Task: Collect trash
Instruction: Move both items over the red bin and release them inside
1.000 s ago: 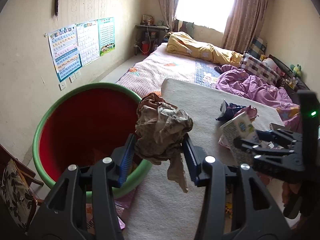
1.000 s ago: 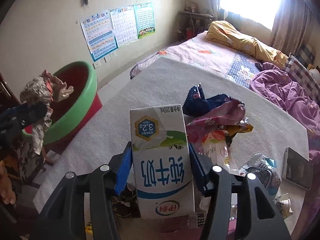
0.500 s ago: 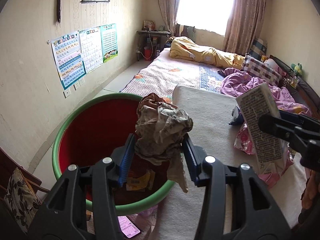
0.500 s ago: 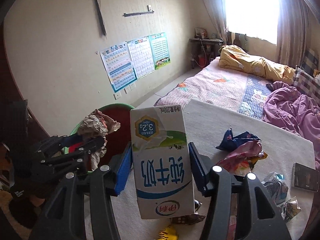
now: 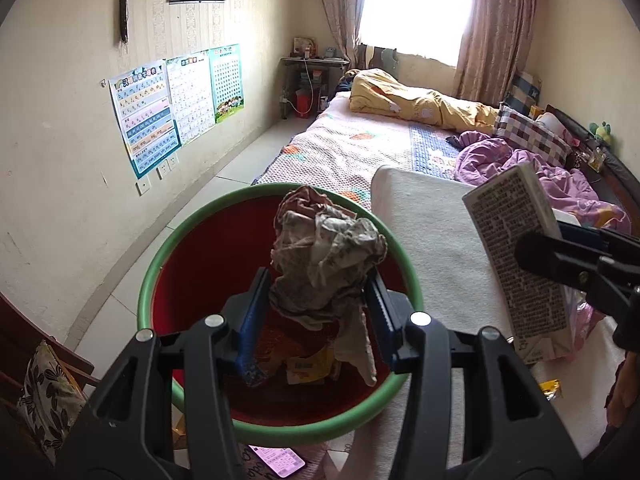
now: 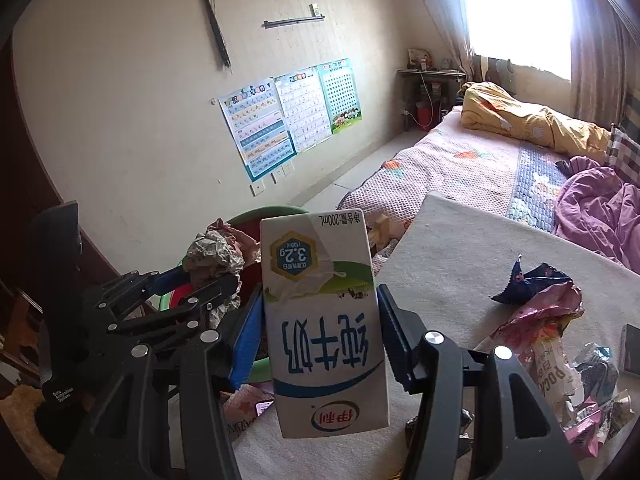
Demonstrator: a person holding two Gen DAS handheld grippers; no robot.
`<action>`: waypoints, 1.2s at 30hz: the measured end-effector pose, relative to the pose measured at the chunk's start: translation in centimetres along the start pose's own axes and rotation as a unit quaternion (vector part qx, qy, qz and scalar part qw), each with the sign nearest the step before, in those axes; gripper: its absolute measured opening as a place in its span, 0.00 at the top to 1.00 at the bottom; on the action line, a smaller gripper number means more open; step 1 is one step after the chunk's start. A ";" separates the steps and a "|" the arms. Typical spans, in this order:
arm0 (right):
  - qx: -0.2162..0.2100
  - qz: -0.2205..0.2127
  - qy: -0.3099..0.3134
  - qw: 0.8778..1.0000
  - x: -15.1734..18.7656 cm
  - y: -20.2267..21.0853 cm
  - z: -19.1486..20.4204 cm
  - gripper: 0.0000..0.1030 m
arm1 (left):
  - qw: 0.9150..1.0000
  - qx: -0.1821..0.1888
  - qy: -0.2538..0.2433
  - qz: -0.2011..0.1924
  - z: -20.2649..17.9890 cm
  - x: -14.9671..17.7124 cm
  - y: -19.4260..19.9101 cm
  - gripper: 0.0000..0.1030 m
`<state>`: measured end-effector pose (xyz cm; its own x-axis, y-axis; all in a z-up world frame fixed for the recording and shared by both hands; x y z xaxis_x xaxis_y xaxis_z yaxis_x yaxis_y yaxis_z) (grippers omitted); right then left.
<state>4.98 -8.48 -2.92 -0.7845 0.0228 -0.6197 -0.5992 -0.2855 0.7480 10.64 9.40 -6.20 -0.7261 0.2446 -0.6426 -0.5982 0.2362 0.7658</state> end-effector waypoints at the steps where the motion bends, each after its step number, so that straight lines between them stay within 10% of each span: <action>1: -0.001 0.001 0.000 1.000 -0.1 -0.2 0.2 0.49 | 1.000 -0.001 0.000 0.001 0.3 0.0 -0.1 0.55; 36: -0.053 0.051 -0.026 0.997 -4.8 -10.3 3.9 0.48 | 0.999 -0.016 0.001 0.049 6.0 -0.6 -3.7 0.51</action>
<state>14.28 -1.86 -6.76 -0.8488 0.0372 -0.5274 -0.4985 -0.3888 0.7749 15.33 14.06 -8.83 -0.7825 0.2624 -0.5647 -0.5346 0.1817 0.8253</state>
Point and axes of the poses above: each gripper's, at about its wrist camera, not at the fingertips, and y roughly against the way its jaws point, z to its left, x to its underside, the point moved 1 cm from there along -y, roughly the way its jaws point, and after that the axes turned 8 degrees about z, right-handed, at the moved point
